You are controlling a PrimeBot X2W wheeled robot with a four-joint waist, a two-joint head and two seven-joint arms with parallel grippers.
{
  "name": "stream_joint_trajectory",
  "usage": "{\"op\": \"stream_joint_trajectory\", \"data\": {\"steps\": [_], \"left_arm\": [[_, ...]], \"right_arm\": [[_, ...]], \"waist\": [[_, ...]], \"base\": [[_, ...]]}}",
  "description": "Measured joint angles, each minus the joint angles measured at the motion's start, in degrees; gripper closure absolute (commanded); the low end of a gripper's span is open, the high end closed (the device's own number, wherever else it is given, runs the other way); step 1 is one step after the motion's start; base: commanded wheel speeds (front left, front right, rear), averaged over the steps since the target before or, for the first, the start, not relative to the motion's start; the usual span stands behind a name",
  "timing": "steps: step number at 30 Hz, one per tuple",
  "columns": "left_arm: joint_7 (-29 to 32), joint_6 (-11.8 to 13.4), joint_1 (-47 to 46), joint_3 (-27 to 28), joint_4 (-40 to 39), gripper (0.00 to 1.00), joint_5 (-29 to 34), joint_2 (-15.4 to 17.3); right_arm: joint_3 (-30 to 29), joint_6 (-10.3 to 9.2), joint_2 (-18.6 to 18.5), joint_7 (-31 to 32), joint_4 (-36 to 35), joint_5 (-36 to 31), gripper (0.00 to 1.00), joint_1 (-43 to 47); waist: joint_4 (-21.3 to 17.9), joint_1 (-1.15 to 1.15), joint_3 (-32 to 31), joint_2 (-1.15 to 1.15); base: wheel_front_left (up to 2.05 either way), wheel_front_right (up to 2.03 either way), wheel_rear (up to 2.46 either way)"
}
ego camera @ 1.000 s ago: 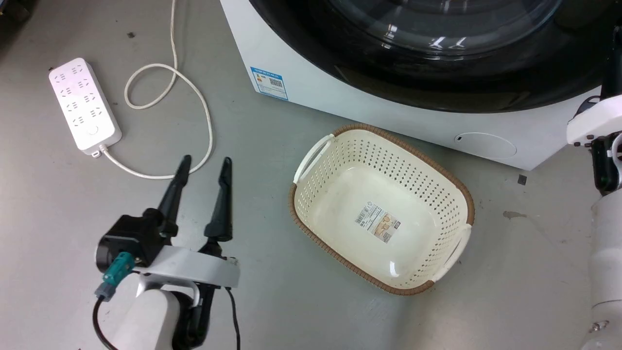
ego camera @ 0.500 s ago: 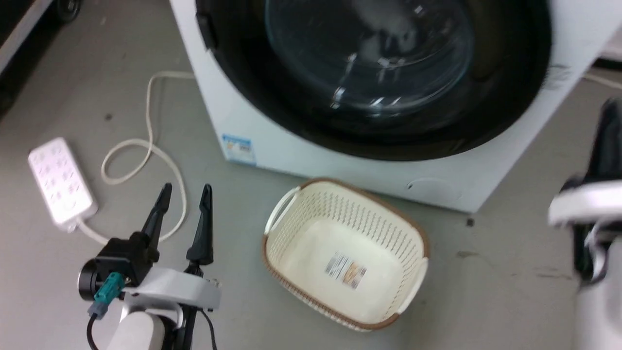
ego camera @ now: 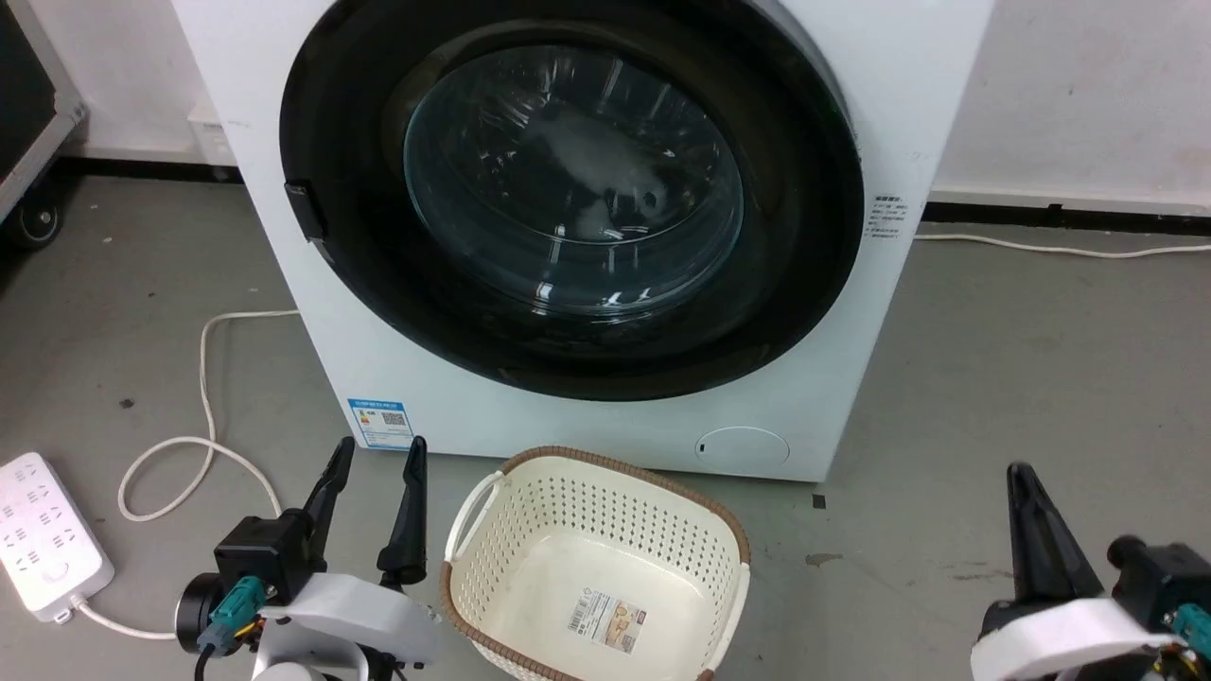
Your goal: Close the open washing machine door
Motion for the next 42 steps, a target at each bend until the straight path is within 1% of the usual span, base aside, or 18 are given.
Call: {"op": "stream_joint_trajectory", "data": {"steps": [1,2,5,13,26,27,35,42], "left_arm": [[0.10,0.02,0.01,0.02,0.08,0.00,-0.05,0.00],[0.44,0.05,0.03,0.02,0.22,0.00,-0.07,0.02],[0.62,0.20,0.26,0.03,0.41,0.00,-0.53,0.01],[1.40,0.52,0.26,0.03,0.52,0.00,-1.54,0.01],[1.51,0.66,0.22,0.07,1.49,0.00,-2.57,0.14],[1.53,0.73,0.23,0.09,1.51,1.00,-2.57,0.14],[1.62,0.71,0.23,0.30,1.35,1.00,-2.33,0.00],[2.54,0.67,0.25,0.89,0.59,1.00,-0.55,-0.48]], "right_arm": [[0.10,0.00,0.00,0.69,-0.21,0.30,0.67,0.62],[0.15,0.00,0.00,1.31,-0.42,0.34,0.00,1.12],[0.89,0.00,0.00,2.27,-1.16,0.54,0.00,1.90],[2.92,0.00,0.01,2.35,-1.55,1.69,0.00,1.95],[3.57,0.00,0.01,1.85,-1.26,1.91,0.00,1.94],[3.57,0.00,0.01,1.87,-1.23,1.90,1.00,1.94],[3.58,0.00,0.00,2.18,-1.32,1.81,1.00,1.92],[3.70,0.00,0.00,2.92,-1.83,1.27,1.00,1.92]], "waist": [[-0.09,0.00,-0.21,0.00],[-0.11,0.01,-0.33,0.00],[-0.04,0.01,-0.36,0.00],[0.48,0.02,0.00,0.00],[0.96,0.02,0.28,0.00],[0.96,0.01,0.29,0.00],[1.14,0.02,0.36,0.00],[1.48,0.01,0.44,0.00]], "base": [[0.00,0.00,0.00],[0.00,0.00,0.00],[0.00,0.00,0.00],[0.00,0.00,0.00],[0.00,0.00,0.00],[0.00,0.00,0.00],[0.00,0.00,0.00],[0.00,0.00,0.00]]}}
